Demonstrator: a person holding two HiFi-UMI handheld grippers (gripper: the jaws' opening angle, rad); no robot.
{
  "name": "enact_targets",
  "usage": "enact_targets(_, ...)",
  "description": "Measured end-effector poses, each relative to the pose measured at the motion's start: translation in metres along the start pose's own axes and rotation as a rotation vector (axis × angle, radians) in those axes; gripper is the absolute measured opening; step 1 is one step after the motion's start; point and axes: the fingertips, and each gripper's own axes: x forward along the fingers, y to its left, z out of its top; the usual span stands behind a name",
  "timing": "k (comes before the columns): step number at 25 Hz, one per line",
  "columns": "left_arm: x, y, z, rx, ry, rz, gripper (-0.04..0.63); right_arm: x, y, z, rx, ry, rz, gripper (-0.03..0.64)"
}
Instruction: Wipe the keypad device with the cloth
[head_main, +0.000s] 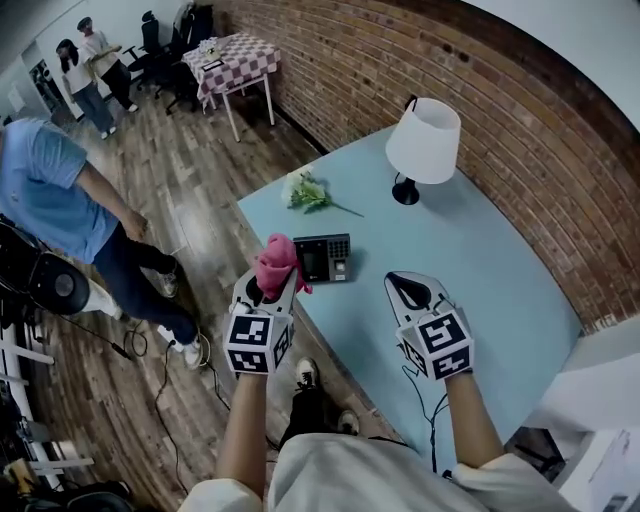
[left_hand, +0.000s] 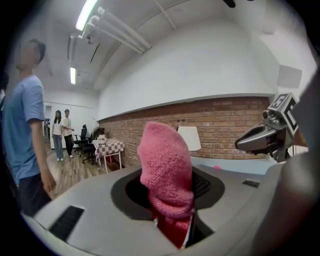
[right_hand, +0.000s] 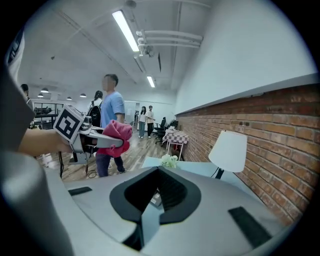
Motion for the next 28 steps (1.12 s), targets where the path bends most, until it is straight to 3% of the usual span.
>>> enact_targets(5, 0.056, 0.02, -0.027, -0.012, 0.061, -0.06, 0.176, 0.053, -0.01, 0.003, 0.012, 0.008, 0.013, 0.02)
enact_targets(14, 0.118, 0.043, -0.073, -0.055, 0.156, -0.134, 0.176, 0.156, -0.022, -0.013, -0.172, 0.137, 0.064, 0.025)
enact_targets(18, 0.134, 0.041, -0.096, -0.072, 0.185, -0.162, 0.176, 0.196, -0.022, -0.042, -0.246, 0.222, 0.13, 0.064)
enact_targets(28, 0.155, 0.041, -0.125, -0.119, 0.223, -0.176, 0.176, 0.248, -0.017, -0.102, -0.372, 0.388, 0.334, 0.064)
